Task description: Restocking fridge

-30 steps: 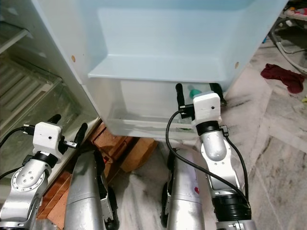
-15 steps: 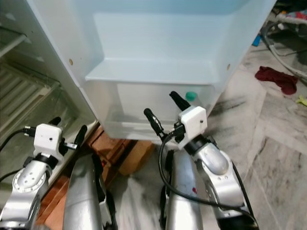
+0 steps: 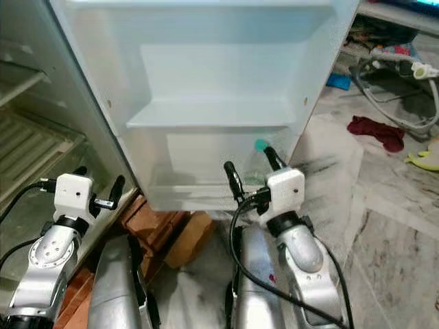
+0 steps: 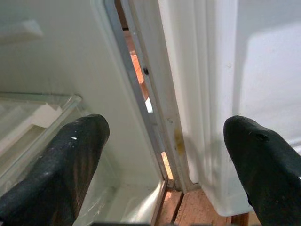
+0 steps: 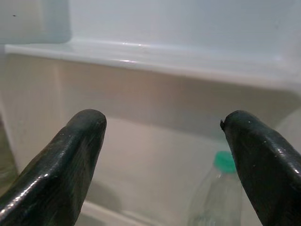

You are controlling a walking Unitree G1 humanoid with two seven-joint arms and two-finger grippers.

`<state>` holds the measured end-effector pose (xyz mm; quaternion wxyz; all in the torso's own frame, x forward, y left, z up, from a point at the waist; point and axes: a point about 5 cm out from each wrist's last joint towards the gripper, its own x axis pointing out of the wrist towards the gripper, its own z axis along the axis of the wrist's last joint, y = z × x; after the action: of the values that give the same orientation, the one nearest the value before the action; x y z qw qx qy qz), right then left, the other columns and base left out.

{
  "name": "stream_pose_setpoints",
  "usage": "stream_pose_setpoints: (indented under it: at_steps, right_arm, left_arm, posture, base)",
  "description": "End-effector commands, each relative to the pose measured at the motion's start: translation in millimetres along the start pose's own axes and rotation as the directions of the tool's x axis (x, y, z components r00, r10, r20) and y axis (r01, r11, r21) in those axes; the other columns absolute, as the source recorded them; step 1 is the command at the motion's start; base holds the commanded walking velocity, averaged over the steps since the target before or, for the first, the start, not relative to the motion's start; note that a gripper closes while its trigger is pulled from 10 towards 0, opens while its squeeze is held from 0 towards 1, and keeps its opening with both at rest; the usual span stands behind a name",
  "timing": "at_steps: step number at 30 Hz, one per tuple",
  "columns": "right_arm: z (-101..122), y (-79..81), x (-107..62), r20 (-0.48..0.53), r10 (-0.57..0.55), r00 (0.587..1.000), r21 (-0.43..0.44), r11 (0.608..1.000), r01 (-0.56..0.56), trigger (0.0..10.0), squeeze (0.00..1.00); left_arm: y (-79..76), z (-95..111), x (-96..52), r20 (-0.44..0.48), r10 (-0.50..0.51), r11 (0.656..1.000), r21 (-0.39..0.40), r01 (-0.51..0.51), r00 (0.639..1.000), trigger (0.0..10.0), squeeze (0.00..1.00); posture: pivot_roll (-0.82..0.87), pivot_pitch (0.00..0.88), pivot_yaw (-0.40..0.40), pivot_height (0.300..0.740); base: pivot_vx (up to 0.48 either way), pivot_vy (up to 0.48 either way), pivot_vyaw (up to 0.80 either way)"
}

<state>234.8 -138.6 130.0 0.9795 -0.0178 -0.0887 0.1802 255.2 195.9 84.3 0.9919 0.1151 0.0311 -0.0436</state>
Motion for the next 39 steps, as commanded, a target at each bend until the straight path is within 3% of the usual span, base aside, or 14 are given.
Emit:
stream_pose_setpoints:
  at_steps: [1,7,12,15,16,22,34,39]
  right_arm:
    - [11,2.0,3.4,0.038,0.02,0.999,-0.018,1.0,-0.02,10.0,0.0]
    - [23,6.0,18.5,0.079,0.119,0.99,-0.04,0.992,-0.116,10.0,0.0]
    - [13,2.0,17.7,0.04,0.138,0.99,-0.043,0.99,-0.136,10.0,0.0]
    - [12,-2.3,17.8,0.043,0.075,0.996,-0.033,0.997,-0.074,10.0,0.0]
    - [11,-4.4,17.8,0.045,0.008,0.999,-0.011,1.0,-0.007,10.0,0.0]
    - [4,-10.5,19.0,0.042,-0.183,0.982,0.03,0.983,0.182,10.0,0.0]
    - [-8,-21.6,16.4,-0.005,-0.256,0.967,0.032,0.966,0.256,10.0,0.0]
    - [-14,-20.6,15.3,-0.043,-0.248,0.968,0.057,0.966,0.251,10.0,0.0]
  left_arm:
    - [-1.3,-4,0.1,-0.011,0.003,1.0,0.004,-0.003,1.0,10.0,0.0]
    - [-5.1,-4,7.4,-0.005,-0.007,1.0,-0.003,0.007,1.0,10.0,0.0]
    - [-10.9,-2,11.4,0.002,-0.035,0.999,0.0,0.035,0.999,10.0,0.0]
    - [-10.4,-1,12.7,0.01,-0.03,1.0,-0.002,0.03,0.999,10.0,0.0]
    - [-9.9,-1,12.9,0.014,-0.025,1.0,-0.003,0.025,1.0,10.0,0.0]
    - [-10.2,4,15.3,0.04,-0.021,1.0,-0.002,0.021,0.999,10.0,0.0]
    - [-8.3,-1,12.6,0.024,-0.008,1.0,-0.006,0.008,1.0,10.0,0.0]
    - [-10.1,-3,10.6,0.017,-0.006,1.0,-0.011,0.006,1.0,10.0,0.0]
  posture:
    - [0.0,0.006,-0.011,0.546]
    - [-0.02,0.0,0.001,0.576]
    - [-0.02,0.0,0.0,0.596]
    - [-0.02,0.0,-0.003,0.616]
    - [-0.01,0.0,-0.007,0.626]
    - [0.0,0.0,-0.008,0.671]
    - [-0.01,0.021,-0.03,0.74]
    - [-0.02,0.026,-0.034,0.74]
  base:
    - [0.0,0.0,0.0]
    - [0.0,0.0,0.0]
    - [0.0,0.0,0.0]
    - [0.0,0.0,0.0]
    - [0.0,0.0,0.0]
    - [0.0,0.0,0.0]
    - [0.0,0.0,0.0]
    - [0.0,0.0,0.0]
